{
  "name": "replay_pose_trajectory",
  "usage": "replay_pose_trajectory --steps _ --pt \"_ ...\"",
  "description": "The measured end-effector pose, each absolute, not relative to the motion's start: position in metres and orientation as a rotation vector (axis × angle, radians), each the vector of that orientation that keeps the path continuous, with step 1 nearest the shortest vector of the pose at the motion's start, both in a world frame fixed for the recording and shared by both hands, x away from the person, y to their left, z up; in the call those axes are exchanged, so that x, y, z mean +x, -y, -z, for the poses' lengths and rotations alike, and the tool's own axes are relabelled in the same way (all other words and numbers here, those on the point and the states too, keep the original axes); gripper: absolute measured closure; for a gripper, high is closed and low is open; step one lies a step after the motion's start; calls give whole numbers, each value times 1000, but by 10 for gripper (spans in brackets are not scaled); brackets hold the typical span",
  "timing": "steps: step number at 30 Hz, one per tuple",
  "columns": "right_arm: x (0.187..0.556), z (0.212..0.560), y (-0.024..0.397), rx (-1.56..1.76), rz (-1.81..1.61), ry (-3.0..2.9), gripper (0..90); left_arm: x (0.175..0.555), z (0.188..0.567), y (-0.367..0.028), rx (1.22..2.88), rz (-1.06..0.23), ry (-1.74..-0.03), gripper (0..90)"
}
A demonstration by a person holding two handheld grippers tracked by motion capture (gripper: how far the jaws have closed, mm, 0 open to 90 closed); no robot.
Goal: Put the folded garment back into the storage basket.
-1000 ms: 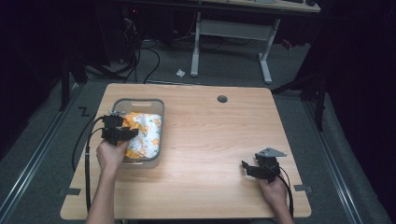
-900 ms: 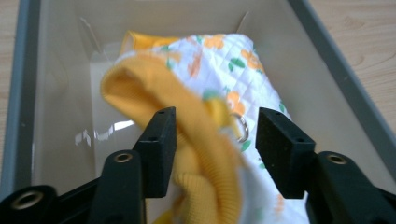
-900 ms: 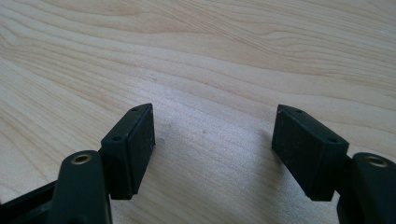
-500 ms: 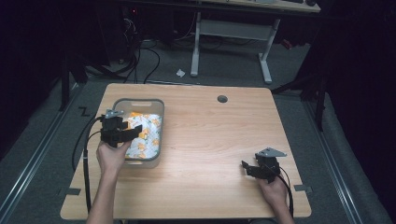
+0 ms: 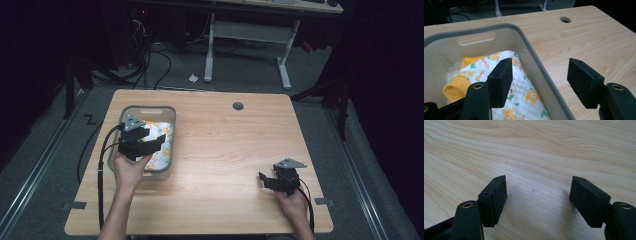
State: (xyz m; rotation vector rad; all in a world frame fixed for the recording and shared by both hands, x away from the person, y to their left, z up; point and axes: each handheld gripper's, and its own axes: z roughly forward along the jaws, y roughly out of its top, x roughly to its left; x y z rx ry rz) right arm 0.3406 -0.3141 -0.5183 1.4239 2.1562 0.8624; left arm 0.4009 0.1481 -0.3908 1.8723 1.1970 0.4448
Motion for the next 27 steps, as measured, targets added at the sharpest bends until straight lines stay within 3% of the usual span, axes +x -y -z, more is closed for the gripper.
replay_pose_trajectory --steps 27 --pt "340 518 314 1424 -862 -2156 304 382 386 -113 1878 -389 -1091 366"
